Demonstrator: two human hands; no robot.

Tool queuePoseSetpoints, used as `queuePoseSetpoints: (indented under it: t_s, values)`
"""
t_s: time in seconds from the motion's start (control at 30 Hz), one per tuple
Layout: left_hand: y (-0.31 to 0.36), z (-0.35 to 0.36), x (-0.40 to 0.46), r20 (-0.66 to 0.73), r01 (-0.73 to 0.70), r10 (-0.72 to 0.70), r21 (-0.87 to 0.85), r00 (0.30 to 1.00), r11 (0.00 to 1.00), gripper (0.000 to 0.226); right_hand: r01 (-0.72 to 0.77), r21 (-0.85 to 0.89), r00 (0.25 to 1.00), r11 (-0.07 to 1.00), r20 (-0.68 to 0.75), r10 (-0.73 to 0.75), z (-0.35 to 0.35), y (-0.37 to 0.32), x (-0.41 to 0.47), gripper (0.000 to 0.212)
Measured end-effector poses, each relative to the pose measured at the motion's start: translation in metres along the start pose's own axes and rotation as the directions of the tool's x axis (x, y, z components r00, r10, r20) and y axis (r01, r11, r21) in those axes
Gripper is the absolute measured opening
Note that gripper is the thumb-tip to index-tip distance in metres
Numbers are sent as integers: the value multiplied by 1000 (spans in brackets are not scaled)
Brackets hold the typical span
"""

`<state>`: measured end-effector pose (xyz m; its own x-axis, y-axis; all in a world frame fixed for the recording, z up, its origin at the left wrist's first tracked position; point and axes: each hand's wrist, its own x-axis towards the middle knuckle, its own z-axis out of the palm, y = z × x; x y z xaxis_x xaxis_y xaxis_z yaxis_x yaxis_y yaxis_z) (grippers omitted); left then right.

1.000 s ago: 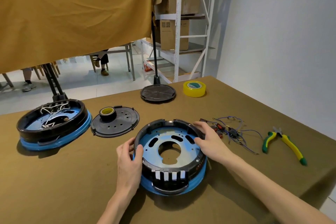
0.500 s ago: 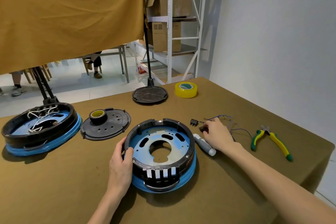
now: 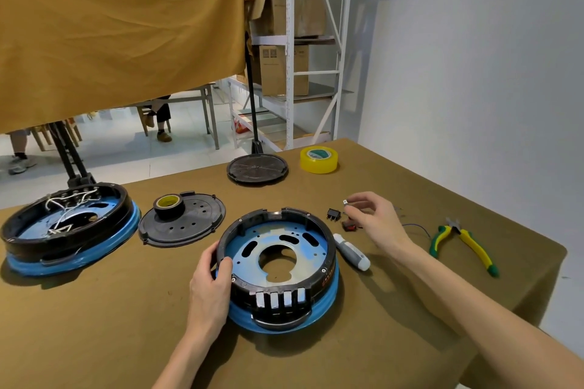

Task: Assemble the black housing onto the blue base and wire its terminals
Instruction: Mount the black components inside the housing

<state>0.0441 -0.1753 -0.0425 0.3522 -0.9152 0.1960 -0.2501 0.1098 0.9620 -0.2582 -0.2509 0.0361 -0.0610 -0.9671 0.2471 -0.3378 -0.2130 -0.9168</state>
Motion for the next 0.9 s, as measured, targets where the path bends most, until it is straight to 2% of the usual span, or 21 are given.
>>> queuePoseSetpoints:
  t_s: [0.07,0.23,0.37,0.43,0.5,0.6,0.67,0.7,0.77,0.83,0.9]
  values:
    - [1,-1,-1,4,3,-3,-10,1000,1000,41,7,54,999,999,49,-10,7,-9,-7,10]
    - [2,-3,-6,2,-22,22,4,1000,1000,37,196,-242,974,950,162,-160,34,-12,-22,17]
    - [0,-6,-6,-14,-18,18,0,1000,1000,40,313,-347,945,884,205,-254,57,-10,-33,22]
    - [0,-8,-7,-7,-13,12,-14,1000,1000,40,322,-371,943,871,203,-262,61,-8,-37,25]
    - [2,-9,-6,-17,0,-1,-23,1000,1000,40,321,-322,944,891,185,-274,59,-8,-41,30]
    - [7,-11,0,-125,37,-37,0,991,999,39,364,-298,925,882,230,-303,53,-7,-47,35]
    - [14,-10,-2,-259,-31,50,77,965,997,27,360,-278,924,891,241,-298,50,-7,-48,35]
    - [17,-8,-5,-284,-99,126,107,951,989,19,335,-238,933,912,217,-286,48,-7,-47,33]
    - [19,-2,-13,-207,-209,237,149,949,967,15,270,-148,960,952,117,-254,45,-7,-42,30]
    - [16,4,-18,-77,-219,232,155,970,964,24,199,-118,979,973,-26,-203,39,-3,-34,26]
    - [13,5,-18,-14,-182,185,109,983,977,41,125,-192,981,973,-123,-150,31,7,-24,22]
